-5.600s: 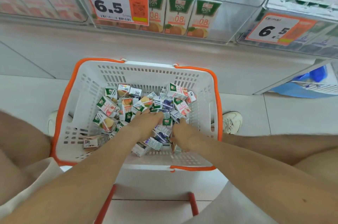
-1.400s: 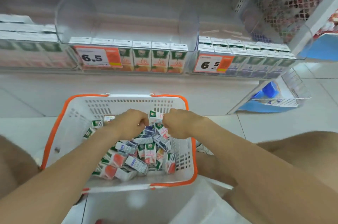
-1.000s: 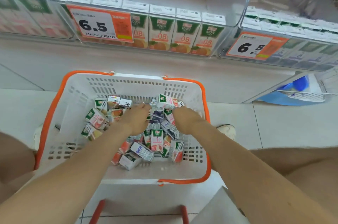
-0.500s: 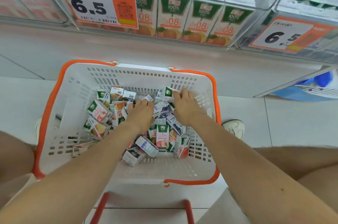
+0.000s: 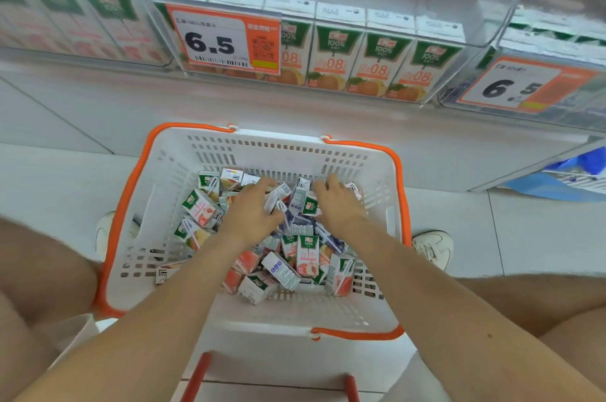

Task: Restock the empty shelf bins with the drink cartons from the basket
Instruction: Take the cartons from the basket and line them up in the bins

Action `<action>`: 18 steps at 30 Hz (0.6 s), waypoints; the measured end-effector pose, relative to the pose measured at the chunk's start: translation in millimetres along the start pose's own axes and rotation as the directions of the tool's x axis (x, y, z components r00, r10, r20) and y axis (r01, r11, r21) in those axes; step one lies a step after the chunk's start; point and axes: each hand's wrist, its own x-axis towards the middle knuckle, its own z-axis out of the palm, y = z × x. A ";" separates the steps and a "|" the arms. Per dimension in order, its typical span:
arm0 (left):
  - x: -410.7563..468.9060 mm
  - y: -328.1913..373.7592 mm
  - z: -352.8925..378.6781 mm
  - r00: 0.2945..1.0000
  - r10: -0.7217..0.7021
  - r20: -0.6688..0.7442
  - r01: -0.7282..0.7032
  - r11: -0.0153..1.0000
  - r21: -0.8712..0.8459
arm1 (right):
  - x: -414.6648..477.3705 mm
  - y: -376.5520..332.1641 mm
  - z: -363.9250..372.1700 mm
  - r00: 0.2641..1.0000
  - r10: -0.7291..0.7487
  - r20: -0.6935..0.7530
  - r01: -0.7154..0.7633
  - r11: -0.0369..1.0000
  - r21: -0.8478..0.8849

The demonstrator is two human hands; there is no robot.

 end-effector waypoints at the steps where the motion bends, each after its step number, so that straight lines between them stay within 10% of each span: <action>1: -0.2 -3.7 -1.4 1.000 -0.005 0.020 0.004 0.999 0.043 | -1.1 -1.2 -1.5 1.000 -0.004 0.026 0.004 1.000 0.015; 6: -3.4 -6.5 -7.7 0.995 0.005 0.098 -0.012 0.997 0.073 | -8.7 6.9 -11.2 0.984 0.064 0.169 -0.093 0.981 0.172; 13: -17.7 10.6 -15.9 0.988 0.013 0.154 -0.049 0.972 0.230 | -33.8 13.4 -78.6 0.926 -0.026 0.377 -0.271 0.651 0.709; 18: -32.1 27.5 -45.0 0.998 -0.014 0.066 0.024 0.987 -0.160 | -57.3 3.4 -127.7 0.944 0.035 0.327 -0.292 0.545 0.786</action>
